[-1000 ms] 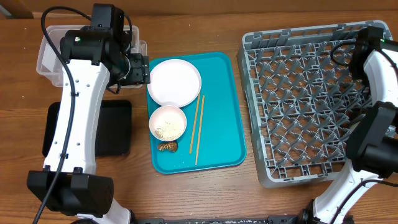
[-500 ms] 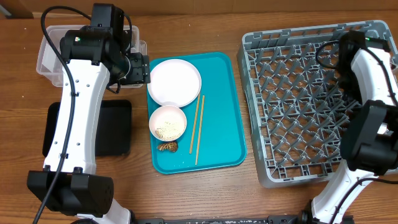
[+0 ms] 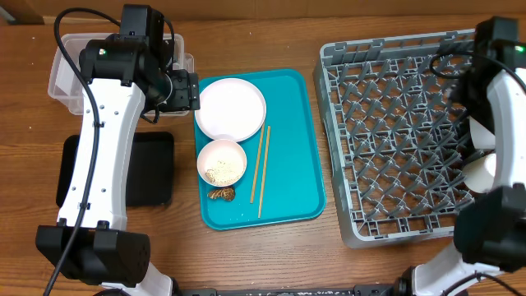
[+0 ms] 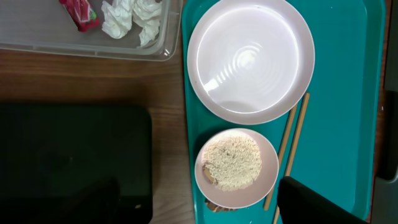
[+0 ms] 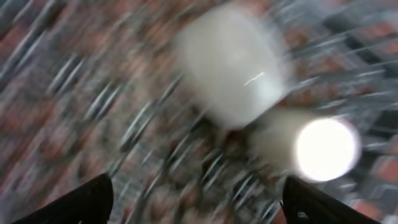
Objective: Sort waste into correct bins and load items into the dishwasher
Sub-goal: 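Grasp the pink rice bowl rim with the left gripper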
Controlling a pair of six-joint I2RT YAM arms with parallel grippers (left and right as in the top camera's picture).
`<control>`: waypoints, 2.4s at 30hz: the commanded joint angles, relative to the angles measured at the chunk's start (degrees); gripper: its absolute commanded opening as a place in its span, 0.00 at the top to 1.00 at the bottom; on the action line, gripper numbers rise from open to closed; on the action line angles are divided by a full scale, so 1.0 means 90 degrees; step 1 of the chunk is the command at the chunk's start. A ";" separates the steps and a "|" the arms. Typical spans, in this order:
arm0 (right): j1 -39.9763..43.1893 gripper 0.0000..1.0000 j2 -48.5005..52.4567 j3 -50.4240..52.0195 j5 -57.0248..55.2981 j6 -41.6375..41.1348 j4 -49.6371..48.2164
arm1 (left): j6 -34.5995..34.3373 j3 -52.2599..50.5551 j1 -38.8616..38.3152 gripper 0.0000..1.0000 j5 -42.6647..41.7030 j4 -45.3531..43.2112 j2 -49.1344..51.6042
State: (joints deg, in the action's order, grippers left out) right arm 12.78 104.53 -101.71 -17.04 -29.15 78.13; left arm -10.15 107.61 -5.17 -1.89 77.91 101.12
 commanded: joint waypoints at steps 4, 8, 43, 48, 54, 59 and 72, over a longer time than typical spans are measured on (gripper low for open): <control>-0.0359 0.11 0.0049 0.0136 0.3138 0.1962 0.0250 | 0.0034 0.0039 -0.0308 0.17 -0.0362 -0.0036 -0.0017; -0.0726 0.11 0.0049 0.0141 0.3130 0.1960 0.0211 | 0.0034 -0.0095 -0.0729 0.17 -0.0265 -0.0041 -0.0015; -0.1168 0.07 0.0049 0.0141 0.2854 0.1931 0.0226 | -0.0590 -0.4568 -0.2637 0.28 0.0051 -0.3402 0.0007; -0.1168 0.07 0.0049 0.0141 0.2854 0.1933 0.0265 | -0.0593 -0.4685 -0.2637 0.36 0.0097 -0.3555 0.0017; -0.1168 0.07 0.0049 0.0141 0.2854 0.1933 0.0272 | -0.0593 -0.4714 -0.2645 0.41 0.0092 -0.3694 0.0185; -0.1168 0.07 0.0049 0.0141 0.2854 0.1933 0.0270 | -0.0593 -0.4714 -0.2642 0.58 0.0092 -0.3747 0.0374; -0.1168 0.07 0.0049 0.0141 0.2854 0.1931 0.0272 | -0.0593 -0.4197 -0.2637 0.96 0.0097 -0.3203 0.0338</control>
State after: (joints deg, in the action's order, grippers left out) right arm 2.35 104.79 -100.75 8.60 -11.94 80.62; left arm -14.92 66.87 -28.53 0.32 46.30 103.68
